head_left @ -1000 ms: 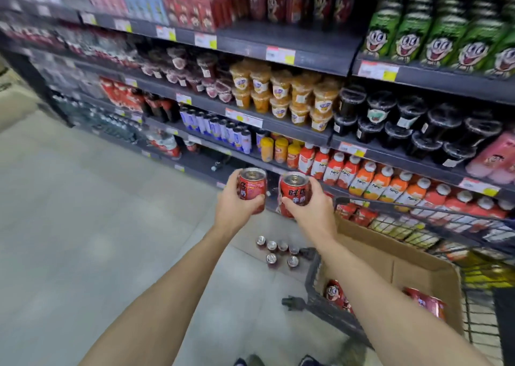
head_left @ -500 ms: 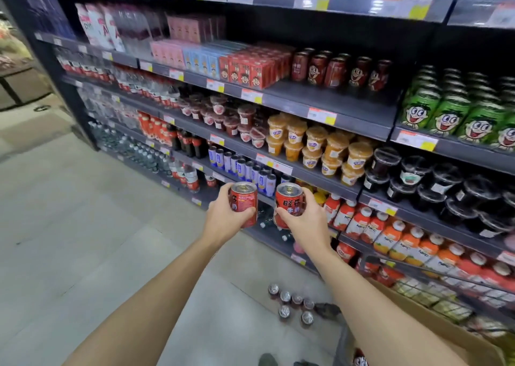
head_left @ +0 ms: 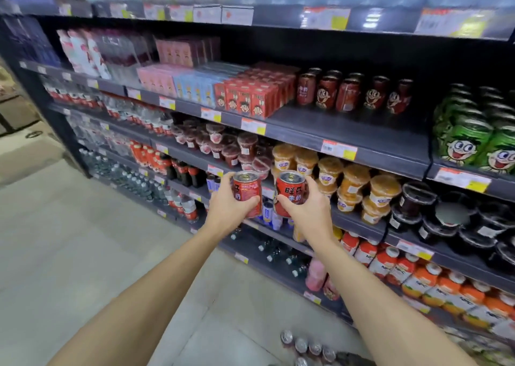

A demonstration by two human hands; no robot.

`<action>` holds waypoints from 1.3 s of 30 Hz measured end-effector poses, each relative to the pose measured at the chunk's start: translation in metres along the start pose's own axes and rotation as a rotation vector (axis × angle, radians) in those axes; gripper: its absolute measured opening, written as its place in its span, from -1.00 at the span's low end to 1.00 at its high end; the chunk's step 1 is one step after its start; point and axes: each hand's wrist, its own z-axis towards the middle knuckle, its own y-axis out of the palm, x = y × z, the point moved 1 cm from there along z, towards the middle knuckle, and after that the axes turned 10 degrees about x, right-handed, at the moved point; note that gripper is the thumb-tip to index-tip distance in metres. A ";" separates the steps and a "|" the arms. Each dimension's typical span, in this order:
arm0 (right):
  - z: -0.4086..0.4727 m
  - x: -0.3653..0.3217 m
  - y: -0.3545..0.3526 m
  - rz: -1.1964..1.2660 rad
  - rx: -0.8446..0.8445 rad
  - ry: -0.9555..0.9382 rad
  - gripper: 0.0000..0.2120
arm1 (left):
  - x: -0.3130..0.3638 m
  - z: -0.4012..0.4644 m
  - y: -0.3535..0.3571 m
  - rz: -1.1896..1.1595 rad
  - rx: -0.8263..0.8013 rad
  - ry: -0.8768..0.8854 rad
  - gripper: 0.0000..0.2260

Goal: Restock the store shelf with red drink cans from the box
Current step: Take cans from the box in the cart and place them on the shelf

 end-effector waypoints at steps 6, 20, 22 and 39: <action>0.068 -0.025 0.028 0.014 0.075 -0.082 -0.38 | 0.028 0.080 0.005 -0.019 0.006 0.127 -0.37; 0.165 -0.055 0.007 -0.050 0.282 -0.096 -0.41 | 0.101 0.199 0.053 -0.114 -0.129 0.385 -0.34; 0.179 -0.050 -0.001 -0.100 0.331 -0.065 -0.35 | 0.109 0.211 0.072 -0.115 -0.165 0.424 -0.33; 0.226 0.004 -0.042 -0.246 0.643 0.226 -0.28 | 0.136 0.240 0.203 -0.192 -0.500 0.512 -0.33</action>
